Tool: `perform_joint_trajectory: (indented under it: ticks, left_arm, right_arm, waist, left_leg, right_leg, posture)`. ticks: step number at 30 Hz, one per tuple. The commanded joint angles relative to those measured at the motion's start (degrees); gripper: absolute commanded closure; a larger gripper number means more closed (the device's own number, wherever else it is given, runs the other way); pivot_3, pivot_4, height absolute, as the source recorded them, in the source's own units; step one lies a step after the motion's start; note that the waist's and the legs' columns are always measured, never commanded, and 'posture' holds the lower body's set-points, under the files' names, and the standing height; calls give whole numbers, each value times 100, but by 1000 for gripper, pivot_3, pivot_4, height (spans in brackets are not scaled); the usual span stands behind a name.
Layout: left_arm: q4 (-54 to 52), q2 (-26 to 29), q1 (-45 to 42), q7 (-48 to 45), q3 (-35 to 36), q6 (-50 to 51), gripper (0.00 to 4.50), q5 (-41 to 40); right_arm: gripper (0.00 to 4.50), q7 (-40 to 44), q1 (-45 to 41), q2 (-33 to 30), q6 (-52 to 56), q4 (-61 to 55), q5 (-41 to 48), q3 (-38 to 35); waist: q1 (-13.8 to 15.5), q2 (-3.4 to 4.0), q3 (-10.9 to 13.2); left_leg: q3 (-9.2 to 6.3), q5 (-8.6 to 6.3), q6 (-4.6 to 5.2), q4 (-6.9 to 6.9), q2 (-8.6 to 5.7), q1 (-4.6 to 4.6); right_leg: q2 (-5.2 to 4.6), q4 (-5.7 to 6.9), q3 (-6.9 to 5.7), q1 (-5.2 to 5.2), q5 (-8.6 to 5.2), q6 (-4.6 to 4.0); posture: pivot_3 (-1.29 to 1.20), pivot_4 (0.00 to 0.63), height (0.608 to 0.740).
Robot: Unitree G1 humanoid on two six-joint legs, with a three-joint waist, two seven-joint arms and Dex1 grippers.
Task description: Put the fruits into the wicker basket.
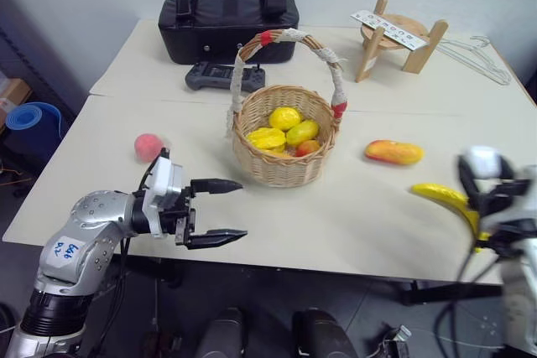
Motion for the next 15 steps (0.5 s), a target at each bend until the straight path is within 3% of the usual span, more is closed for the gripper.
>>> perform_joint_trajectory:
  ticks: [1, 5, 11, 15]
  left_arm:
    - [-116, -105, -155, 62, -187, -43, 0, 41]
    - [-34, -190, -253, 198, -213, -71, 0, 138]
    - [45, -173, -247, 169, -213, -215, 0, 275]
    - [116, -129, -175, 212, -141, -358, 0, 427]
  right_arm:
    - [2130, -386, -806, -596, 312, 1646, -119, -351]
    - [2130, 21, -1889, -1323, -230, 3972, -434, -42]
    - [2130, 681, -2517, -1743, -1037, 5771, -696, 417]
    - [738, 939, -2494, -1835, -1241, 5934, -579, 393]
  waist:
    - [-22, 1, 0]
    - [-124, 34, 15]
    - [-137, 33, 16]
    - [-137, 34, 16]
  left_leg:
    - [12, 6, 8, -5, 0, 7]
    - [46, 7, 16, -11, 1, 14]
    - [78, 8, 3, -17, 44, 1]
    - [98, -1, 8, -4, 41, 1]
  right_leg:
    - [0, -2, 14, -1, 10, 1]
    - [9, 3, 42, -11, 11, 3]
    - [73, -17, 78, -33, 7, -1]
    - [69, -17, 101, -34, 15, 14]
  posture:
    - [0, 150, 740]
    - [0, 150, 740]
    - [0, 150, 740]
    - [0, 150, 740]
